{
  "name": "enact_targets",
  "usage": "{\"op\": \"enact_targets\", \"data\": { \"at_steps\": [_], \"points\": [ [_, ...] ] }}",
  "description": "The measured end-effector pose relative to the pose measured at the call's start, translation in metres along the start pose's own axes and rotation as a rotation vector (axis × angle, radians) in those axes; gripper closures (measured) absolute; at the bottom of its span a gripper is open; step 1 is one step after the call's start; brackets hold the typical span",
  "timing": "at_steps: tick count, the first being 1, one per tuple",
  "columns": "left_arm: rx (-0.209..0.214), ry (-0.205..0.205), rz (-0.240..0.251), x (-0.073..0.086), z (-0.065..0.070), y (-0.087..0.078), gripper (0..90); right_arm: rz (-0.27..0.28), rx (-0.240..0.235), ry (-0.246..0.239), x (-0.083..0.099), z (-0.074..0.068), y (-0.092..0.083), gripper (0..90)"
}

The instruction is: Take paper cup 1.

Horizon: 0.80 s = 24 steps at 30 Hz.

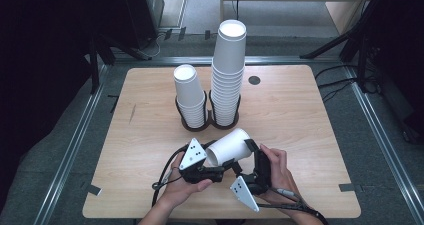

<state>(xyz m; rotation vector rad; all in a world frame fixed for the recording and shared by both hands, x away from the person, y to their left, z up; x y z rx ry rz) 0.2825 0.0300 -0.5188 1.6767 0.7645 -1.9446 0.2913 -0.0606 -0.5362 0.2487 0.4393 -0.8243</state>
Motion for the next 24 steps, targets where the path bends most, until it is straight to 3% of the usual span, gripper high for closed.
{"op": "enact_targets", "data": {
  "at_steps": [3, 4, 5, 7, 11, 12, 13, 14, 16, 17, 20, 21, 22, 23, 24],
  "points": [
    [0.001, -0.003, 0.014, -0.002, -0.002, -0.001, 22.4, 0.006, 0.001, 0.031, -0.002, 0.001, 0.0, 0.0],
    [-0.006, -0.001, 0.017, -0.003, -0.003, -0.002, 22.4, 0.008, -0.004, 0.05, -0.003, 0.001, -0.001, 0.0],
    [-0.011, 0.001, 0.027, -0.004, -0.005, -0.002, 22.4, 0.01, 0.0, 0.101, -0.005, 0.002, -0.001, 0.0],
    [-0.016, -0.002, 0.036, -0.005, -0.006, -0.003, 22.4, 0.012, 0.001, 0.12, -0.006, 0.003, -0.001, 0.0],
    [-0.017, 0.007, 0.063, -0.008, -0.007, -0.004, 22.4, 0.021, 0.009, 0.257, -0.01, 0.008, -0.002, 0.0],
    [-0.012, 0.01, 0.075, -0.009, -0.007, -0.005, 22.4, 0.03, 0.01, 0.349, -0.012, 0.011, -0.003, 0.0],
    [-0.011, 0.008, 0.084, -0.011, -0.006, -0.006, 22.4, 0.03, 0.01, 0.349, -0.012, 0.011, -0.003, 0.0],
    [-0.014, 0.01, 0.095, -0.013, -0.007, -0.006, 22.3, 0.031, 0.019, 0.421, -0.013, 0.015, -0.004, 0.0],
    [-0.017, 0.006, 0.099, -0.013, -0.007, -0.006, 22.3, 0.029, 0.019, 0.441, -0.013, 0.016, -0.004, 0.0],
    [-0.02, 0.005, 0.096, -0.013, -0.009, -0.007, 22.3, 0.032, 0.028, 0.509, -0.014, 0.019, -0.006, 0.0],
    [-0.024, -0.001, 0.099, -0.013, -0.011, -0.008, 22.3, 0.033, 0.037, 0.58, -0.015, 0.023, -0.009, 0.0],
    [-0.025, -0.001, 0.099, -0.013, -0.011, -0.008, 22.3, 0.033, 0.037, 0.58, -0.015, 0.023, -0.009, 0.0],
    [-0.017, -0.001, 0.109, -0.014, -0.011, -0.008, 22.4, 0.04, 0.048, 0.642, -0.018, 0.027, -0.011, 0.0],
    [-0.014, -0.002, 0.112, -0.014, -0.011, -0.008, 22.4, 0.046, 0.047, 0.673, -0.02, 0.028, -0.012, 0.0],
    [-0.014, -0.002, 0.112, -0.014, -0.011, -0.008, 22.4, 0.046, 0.047, 0.673, -0.02, 0.028, -0.012, 0.0]
  ]
}}
Point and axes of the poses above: each handheld gripper's, and its own axes: y roughly forward along the jaws, x roughly out of its underside, z roughly to its right, the point moved 9 cm from there along y, roughly forward along the jaws, and after that the axes turned 13 degrees about z, right-handed, at the moved point
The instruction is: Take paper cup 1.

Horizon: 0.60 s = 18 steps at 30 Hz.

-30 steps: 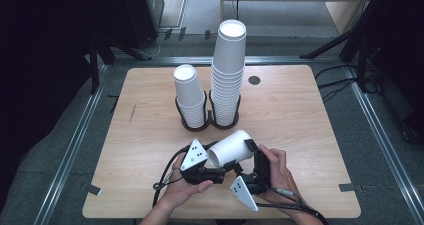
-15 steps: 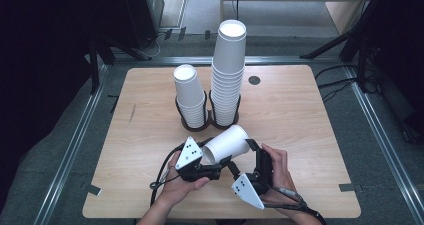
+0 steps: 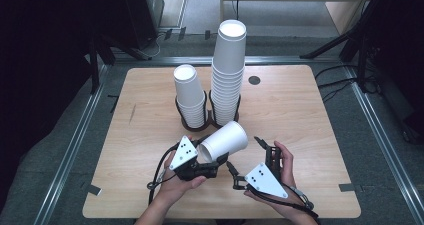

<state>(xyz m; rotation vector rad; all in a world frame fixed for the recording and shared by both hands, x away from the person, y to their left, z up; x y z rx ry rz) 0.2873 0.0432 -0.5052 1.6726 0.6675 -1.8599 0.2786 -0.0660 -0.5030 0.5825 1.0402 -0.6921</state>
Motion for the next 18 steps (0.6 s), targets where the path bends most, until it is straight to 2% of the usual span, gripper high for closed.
{"op": "enact_targets", "data": {
  "at_steps": [1, 5, 6, 7, 10, 11, 14, 15, 16, 18],
  "points": [
    [-0.009, 0.002, -0.002, 0.0, -0.001, 0.0, 22.4, 0.022, 0.004, 0.068, -0.007, 0.001, -0.001, 0.0],
    [-0.013, -0.012, 0.005, -0.001, -0.003, -0.001, 22.4, 0.026, 0.033, 0.141, -0.011, 0.006, -0.005, 0.0],
    [-0.013, -0.012, 0.005, -0.001, -0.003, -0.001, 22.4, 0.026, 0.033, 0.141, -0.011, 0.006, -0.005, 0.0],
    [-0.007, -0.009, 0.012, -0.002, -0.003, -0.001, 22.3, 0.034, 0.033, 0.183, -0.013, 0.007, -0.008, 0.2],
    [-0.023, -0.009, 0.019, -0.003, -0.004, -0.001, 22.4, 0.035, 0.039, 0.238, -0.014, 0.009, -0.013, 0.6],
    [-0.023, -0.009, 0.019, -0.003, -0.004, -0.001, 22.4, 0.035, 0.039, 0.238, -0.014, 0.009, -0.013, 0.6],
    [-0.021, -0.003, 0.017, -0.002, -0.003, -0.001, 22.3, 0.042, 0.063, 0.313, -0.018, 0.011, -0.017, 3.8],
    [-0.023, 0.001, 0.017, -0.002, -0.003, -0.001, 22.4, 0.041, 0.072, 0.323, -0.018, 0.011, -0.018, 3.9],
    [-0.024, 0.001, 0.017, -0.002, -0.003, -0.001, 22.4, 0.05, 0.102, 0.365, -0.022, 0.014, -0.02, 4.5],
    [-0.023, 0.0, 0.021, -0.002, -0.002, 0.0, 22.4, 0.06, 0.117, 0.413, -0.025, 0.015, -0.022, 4.7]
  ]
}}
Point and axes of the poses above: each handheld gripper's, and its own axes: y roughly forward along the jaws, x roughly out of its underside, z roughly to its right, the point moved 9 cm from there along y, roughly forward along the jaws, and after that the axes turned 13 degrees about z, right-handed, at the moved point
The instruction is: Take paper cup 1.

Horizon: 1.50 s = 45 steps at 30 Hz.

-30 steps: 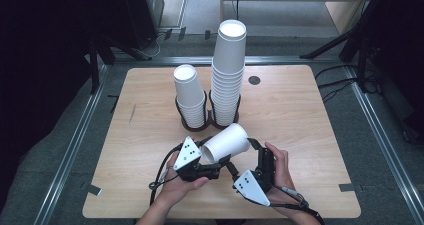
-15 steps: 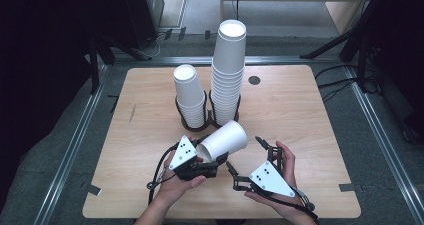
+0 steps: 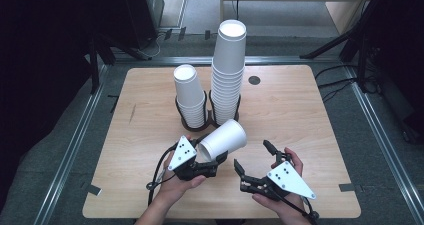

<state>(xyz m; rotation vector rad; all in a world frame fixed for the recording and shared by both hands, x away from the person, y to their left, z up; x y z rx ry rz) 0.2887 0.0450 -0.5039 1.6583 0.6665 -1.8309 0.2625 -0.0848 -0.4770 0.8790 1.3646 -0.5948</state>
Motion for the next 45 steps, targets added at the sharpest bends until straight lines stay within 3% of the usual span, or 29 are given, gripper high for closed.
{"op": "enact_targets", "data": {
  "at_steps": [2, 4, 5, 6, 7, 8, 11, 12, 15, 17, 18, 21, 22, 23, 24, 26, 27, 28, 29, 31, 33, 35, 39, 40, 43, 45],
  "points": [
    [0.009, -0.004, 0.0, 0.001, 0.002, 0.001, 22.3, 0.007, 0.009, 0.021, -0.002, 0.001, 0.0, 5.0],
    [0.012, -0.001, 0.0, 0.002, 0.004, 0.002, 22.3, 0.016, 0.036, 0.074, -0.006, 0.002, 0.001, 5.0],
    [0.011, 0.001, 0.001, 0.002, 0.004, 0.002, 22.3, 0.029, 0.06, 0.133, -0.009, 0.003, 0.002, 5.4],
    [0.01, 0.001, 0.003, 0.002, 0.004, 0.002, 22.3, 0.029, 0.06, 0.133, -0.009, 0.003, 0.002, 5.4],
    [0.009, 0.003, 0.004, 0.002, 0.005, 0.002, 22.3, 0.028, 0.081, 0.199, -0.01, 0.004, 0.003, 5.6],
    [0.009, 0.003, 0.004, 0.002, 0.005, 0.002, 22.3, 0.028, 0.081, 0.199, -0.01, 0.004, 0.003, 5.6],
    [-0.005, 0.005, 0.016, 0.002, 0.004, 0.003, 22.2, 0.037, 0.136, 0.302, -0.011, 0.005, 0.005, 6.8],
    [-0.005, 0.005, 0.016, 0.002, 0.004, 0.003, 22.2, 0.037, 0.136, 0.302, -0.011, 0.005, 0.005, 6.8],
    [-0.015, -0.002, 0.033, 0.001, 0.002, 0.003, 22.2, -0.023, 0.191, 0.392, -0.009, 0.004, 0.005, 8.1],
    [-0.017, -0.006, 0.038, 0.001, 0.002, 0.002, 22.2, -0.035, 0.2, 0.437, -0.008, 0.004, 0.005, 8.0],
    [-0.017, -0.006, 0.038, 0.001, 0.002, 0.002, 22.2, -0.035, 0.2, 0.437, -0.008, 0.004, 0.005, 8.0],
    [-0.017, -0.007, 0.049, 0.0, 0.002, 0.003, 22.2, -0.067, 0.185, 0.583, -0.003, -0.003, 0.008, 6.6],
    [-0.017, -0.007, 0.049, 0.0, 0.002, 0.003, 22.2, -0.067, 0.185, 0.583, -0.003, -0.003, 0.008, 6.6],
    [-0.017, -0.009, 0.049, 0.001, 0.003, 0.003, 22.2, -0.07, 0.184, 0.655, -0.001, -0.007, 0.011, 5.0],
    [-0.016, -0.007, 0.049, 0.001, 0.003, 0.003, 22.2, -0.07, 0.184, 0.655, -0.001, -0.007, 0.011, 5.0],
    [-0.015, -0.009, 0.049, 0.002, 0.004, 0.004, 22.2, -0.06, 0.2, 0.739, 0.0, -0.008, 0.014, 2.8],
    [-0.015, -0.009, 0.049, 0.002, 0.004, 0.004, 22.2, -0.06, 0.2, 0.739, 0.0, -0.008, 0.014, 2.8],
    [-0.012, -0.005, 0.048, 0.002, 0.005, 0.004, 22.2, -0.049, 0.218, 0.796, 0.001, -0.007, 0.016, 1.3],
    [-0.012, -0.005, 0.048, 0.002, 0.005, 0.004, 22.2, -0.049, 0.218, 0.796, 0.001, -0.007, 0.016, 1.3],
    [-0.009, -0.007, 0.052, 0.002, 0.006, 0.004, 22.2, -0.042, 0.238, 0.847, 0.003, -0.006, 0.018, 0.3],
    [-0.007, -0.005, 0.057, 0.001, 0.007, 0.004, 22.2, -0.041, 0.265, 0.947, 0.007, -0.003, 0.022, 0.0],
    [-0.007, -0.006, 0.059, 0.001, 0.007, 0.004, 22.2, -0.039, 0.27, 0.967, 0.008, -0.003, 0.022, 0.0],
    [-0.005, -0.001, 0.063, 0.0, 0.008, 0.004, 22.2, -0.065, 0.307, 1.09, 0.02, -0.001, 0.026, 0.0],
    [-0.005, -0.001, 0.063, 0.0, 0.008, 0.004, 22.2, -0.065, 0.307, 1.09, 0.02, -0.001, 0.026, 0.0],
    [-0.002, 0.001, 0.063, 0.0, 0.008, 0.004, 22.3, -0.068, 0.315, 1.18, 0.024, -0.001, 0.028, 0.0],
    [0.001, 0.001, 0.061, 0.001, 0.01, 0.005, 22.3, -0.072, 0.315, 1.202, 0.025, -0.001, 0.03, 0.0]
  ]
}}
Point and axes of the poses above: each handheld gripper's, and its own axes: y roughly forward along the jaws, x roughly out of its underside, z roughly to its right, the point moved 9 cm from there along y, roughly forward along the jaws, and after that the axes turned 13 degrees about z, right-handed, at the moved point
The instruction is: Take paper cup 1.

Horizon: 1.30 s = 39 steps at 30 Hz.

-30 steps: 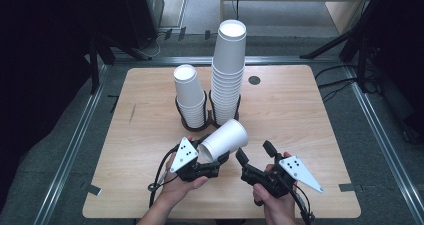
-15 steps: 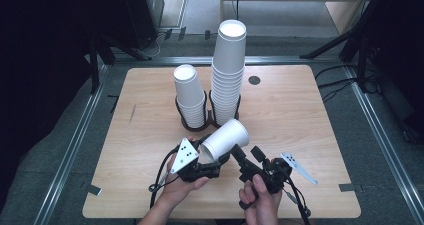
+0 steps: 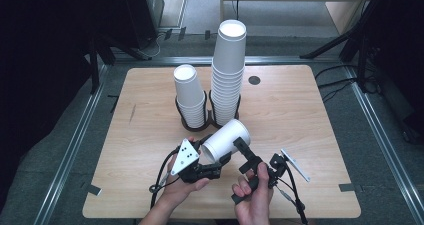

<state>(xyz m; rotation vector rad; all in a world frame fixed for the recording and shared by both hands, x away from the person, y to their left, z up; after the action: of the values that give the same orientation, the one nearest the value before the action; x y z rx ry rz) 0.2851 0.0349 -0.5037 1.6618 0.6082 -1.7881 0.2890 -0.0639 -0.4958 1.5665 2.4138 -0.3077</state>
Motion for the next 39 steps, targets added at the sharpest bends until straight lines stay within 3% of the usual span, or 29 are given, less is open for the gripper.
{"op": "enact_targets", "data": {
  "at_steps": [5, 11, 19, 25, 39],
  "points": [
    [0.004, 0.007, -0.001, 0.001, 0.002, 0.001, 22.2, -0.012, 0.001, 0.095, 0.003, -0.001, 0.007, 0.0],
    [0.006, 0.002, 0.005, 0.0, 0.002, 0.0, 22.3, -0.023, 0.007, 0.144, 0.004, 0.002, 0.013, 0.0],
    [0.012, 0.01, 0.01, 0.0, 0.006, 0.001, 22.3, -0.019, 0.01, 0.169, 0.003, 0.006, 0.02, 0.0],
    [0.013, 0.014, 0.011, 0.0, 0.007, 0.001, 22.3, -0.025, 0.01, 0.161, 0.006, 0.006, 0.028, 0.0],
    [0.021, 0.018, 0.012, 0.0, 0.009, 0.002, 22.2, -0.056, -0.026, 0.232, 0.01, 0.004, 0.037, 0.2]
  ]
}}
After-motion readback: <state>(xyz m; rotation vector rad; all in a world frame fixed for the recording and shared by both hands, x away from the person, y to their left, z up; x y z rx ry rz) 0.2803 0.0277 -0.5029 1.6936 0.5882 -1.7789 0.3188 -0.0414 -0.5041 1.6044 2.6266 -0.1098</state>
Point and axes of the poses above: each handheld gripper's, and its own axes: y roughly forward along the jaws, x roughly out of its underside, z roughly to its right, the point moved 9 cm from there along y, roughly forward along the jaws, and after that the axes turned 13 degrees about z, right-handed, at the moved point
